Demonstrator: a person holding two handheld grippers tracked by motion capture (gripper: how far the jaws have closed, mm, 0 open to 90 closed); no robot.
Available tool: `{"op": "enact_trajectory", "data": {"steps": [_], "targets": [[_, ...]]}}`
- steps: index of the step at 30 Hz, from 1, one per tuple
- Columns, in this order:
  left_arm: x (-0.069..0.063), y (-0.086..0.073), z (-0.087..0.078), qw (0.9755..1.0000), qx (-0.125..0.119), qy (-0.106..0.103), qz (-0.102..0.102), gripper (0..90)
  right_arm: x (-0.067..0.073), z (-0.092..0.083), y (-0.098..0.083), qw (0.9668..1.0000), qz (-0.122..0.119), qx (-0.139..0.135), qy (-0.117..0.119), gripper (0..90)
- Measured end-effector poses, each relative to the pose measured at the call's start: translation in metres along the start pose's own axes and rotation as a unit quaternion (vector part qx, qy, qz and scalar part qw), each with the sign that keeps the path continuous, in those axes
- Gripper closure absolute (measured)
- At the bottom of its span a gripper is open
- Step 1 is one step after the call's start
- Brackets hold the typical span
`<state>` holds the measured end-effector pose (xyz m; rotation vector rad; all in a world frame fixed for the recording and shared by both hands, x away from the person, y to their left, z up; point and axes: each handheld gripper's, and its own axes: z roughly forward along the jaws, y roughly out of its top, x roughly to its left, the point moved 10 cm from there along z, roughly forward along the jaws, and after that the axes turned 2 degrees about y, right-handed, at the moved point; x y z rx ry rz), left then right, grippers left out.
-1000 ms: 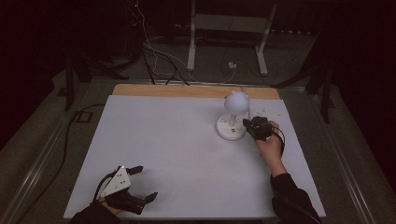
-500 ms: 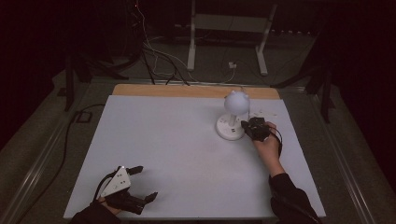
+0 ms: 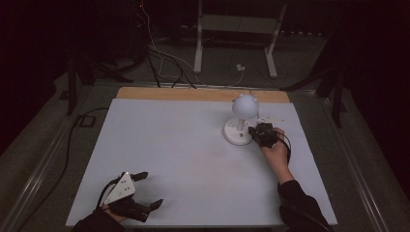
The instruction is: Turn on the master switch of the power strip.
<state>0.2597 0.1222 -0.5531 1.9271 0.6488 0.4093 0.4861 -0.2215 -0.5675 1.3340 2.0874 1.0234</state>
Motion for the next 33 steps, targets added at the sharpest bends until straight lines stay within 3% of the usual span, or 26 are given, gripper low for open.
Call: {"op": "enact_trajectory", "data": {"steps": [33], "targets": [[-0.0010,-0.0001,0.0009,1.0000,0.001,0.001,0.001,0.1,0.0017,0.0022,-0.0023,0.9996,-0.009,0.012,-0.024,90.0]]}}
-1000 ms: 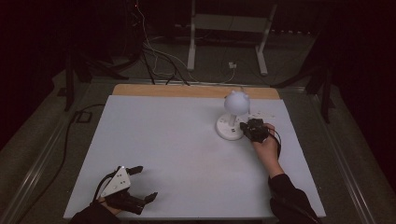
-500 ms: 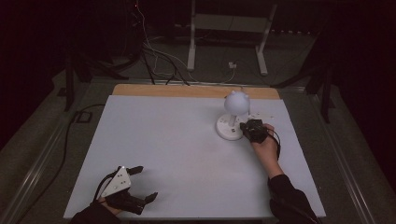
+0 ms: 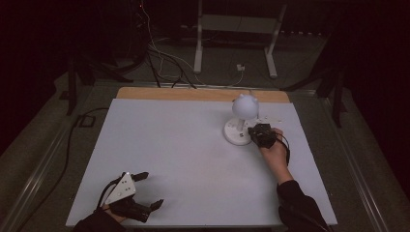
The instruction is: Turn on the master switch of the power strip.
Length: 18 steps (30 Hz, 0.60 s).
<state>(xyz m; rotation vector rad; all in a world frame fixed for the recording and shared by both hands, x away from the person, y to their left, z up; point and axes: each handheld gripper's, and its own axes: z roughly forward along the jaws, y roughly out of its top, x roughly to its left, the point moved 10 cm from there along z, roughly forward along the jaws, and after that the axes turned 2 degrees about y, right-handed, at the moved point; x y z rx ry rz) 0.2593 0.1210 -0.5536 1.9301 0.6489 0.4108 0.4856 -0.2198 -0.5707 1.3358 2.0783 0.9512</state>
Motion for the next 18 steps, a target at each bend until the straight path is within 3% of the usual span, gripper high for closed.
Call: {"op": "enact_trajectory", "data": {"steps": [13,18], "targets": [[-0.0002,-0.0001,0.0000,1.0000,0.000,0.000,0.000,0.1,-0.0010,0.0012,-0.0007,0.9999,0.010,-0.003,0.010,90.0],[-0.0011,0.0002,0.0000,1.0000,0.000,0.000,0.001,0.1,0.0015,0.0025,-0.0006,0.9998,-0.015,-0.003,-0.011,90.0]]}}
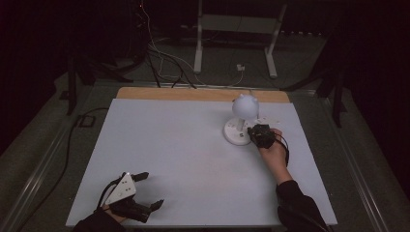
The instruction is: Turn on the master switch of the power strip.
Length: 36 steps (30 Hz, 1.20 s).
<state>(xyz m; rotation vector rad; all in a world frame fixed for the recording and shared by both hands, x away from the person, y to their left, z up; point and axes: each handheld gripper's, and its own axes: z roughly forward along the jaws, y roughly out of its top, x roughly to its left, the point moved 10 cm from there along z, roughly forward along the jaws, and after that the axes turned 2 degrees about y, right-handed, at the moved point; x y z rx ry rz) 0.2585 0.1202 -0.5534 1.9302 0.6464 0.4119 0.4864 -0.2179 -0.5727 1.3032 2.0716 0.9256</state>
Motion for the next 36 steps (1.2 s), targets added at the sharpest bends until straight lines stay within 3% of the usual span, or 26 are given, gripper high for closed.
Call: {"op": "enact_trajectory", "data": {"steps": [20,28,34,36], "targets": [[0.0011,0.0004,-0.0009,1.0000,-0.001,0.002,-0.001,0.1,0.0015,-0.0004,0.0000,0.9998,-0.011,-0.004,-0.015,90.0],[0.0023,0.0010,-0.0019,1.0000,-0.003,0.004,-0.002,0.1,0.0011,-0.0006,-0.0003,0.9998,-0.009,-0.011,-0.010,90.0],[0.0030,0.0012,-0.0020,1.0000,-0.004,0.005,-0.002,0.1,0.0023,-0.0040,0.0033,0.9997,0.016,-0.007,0.017,90.0],[0.0031,0.0013,-0.0023,1.0000,-0.004,0.005,-0.002,0.1,0.0025,-0.0074,0.0071,0.9997,0.013,-0.016,0.014,90.0]]}}
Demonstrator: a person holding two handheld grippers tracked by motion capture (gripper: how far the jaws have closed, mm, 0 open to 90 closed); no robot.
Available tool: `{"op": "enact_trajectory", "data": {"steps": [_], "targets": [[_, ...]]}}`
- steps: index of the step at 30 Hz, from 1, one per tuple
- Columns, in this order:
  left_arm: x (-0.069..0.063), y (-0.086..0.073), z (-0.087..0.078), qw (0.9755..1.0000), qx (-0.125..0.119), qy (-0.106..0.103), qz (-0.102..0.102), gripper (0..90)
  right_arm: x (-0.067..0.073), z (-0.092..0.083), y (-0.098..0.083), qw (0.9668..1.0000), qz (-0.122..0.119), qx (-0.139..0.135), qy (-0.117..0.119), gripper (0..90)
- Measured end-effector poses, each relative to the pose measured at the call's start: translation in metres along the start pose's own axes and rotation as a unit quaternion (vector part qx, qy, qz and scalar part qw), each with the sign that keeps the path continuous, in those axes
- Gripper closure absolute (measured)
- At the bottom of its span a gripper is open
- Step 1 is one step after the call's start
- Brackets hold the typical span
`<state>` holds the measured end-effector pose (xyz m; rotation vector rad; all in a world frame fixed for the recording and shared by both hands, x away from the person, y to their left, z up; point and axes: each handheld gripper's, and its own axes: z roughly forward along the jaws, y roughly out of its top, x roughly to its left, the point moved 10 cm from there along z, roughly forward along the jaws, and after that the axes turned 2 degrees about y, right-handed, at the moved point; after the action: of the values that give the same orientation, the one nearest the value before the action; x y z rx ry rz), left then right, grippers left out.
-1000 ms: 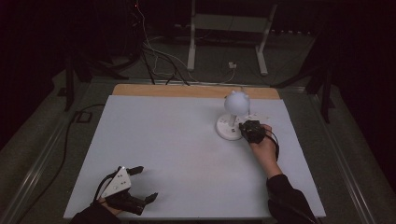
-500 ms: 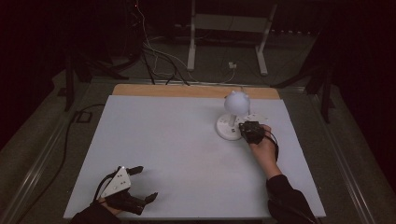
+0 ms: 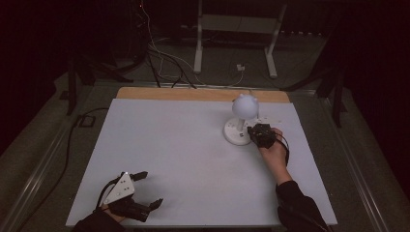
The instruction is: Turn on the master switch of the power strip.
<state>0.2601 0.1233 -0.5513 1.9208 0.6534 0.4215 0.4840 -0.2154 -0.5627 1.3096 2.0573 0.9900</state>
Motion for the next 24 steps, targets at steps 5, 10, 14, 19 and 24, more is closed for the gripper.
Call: {"op": "enact_trajectory", "data": {"steps": [5,10,14,19,24], "targets": [[0.000,0.000,0.000,1.0000,0.000,0.000,-0.001,0.1,0.003,-0.010,0.013,0.9996,0.012,-0.018,0.019,83.4],[0.000,0.000,0.000,1.0000,0.000,-0.001,0.000,0.1,0.004,-0.012,0.016,0.9995,0.007,-0.023,0.022,71.2],[0.000,0.000,0.000,1.0000,0.000,-0.002,0.000,0.1,0.006,-0.015,0.018,0.9990,-0.002,-0.033,0.031,51.1],[0.000,0.000,0.000,1.0000,0.000,-0.002,0.000,0.1,0.007,-0.021,0.021,0.9984,-0.005,-0.041,0.037,34.5],[0.000,0.000,0.000,1.0000,-0.001,-0.002,0.000,0.1,0.007,-0.027,0.023,0.9969,0.006,-0.051,0.060,23.4]]}}
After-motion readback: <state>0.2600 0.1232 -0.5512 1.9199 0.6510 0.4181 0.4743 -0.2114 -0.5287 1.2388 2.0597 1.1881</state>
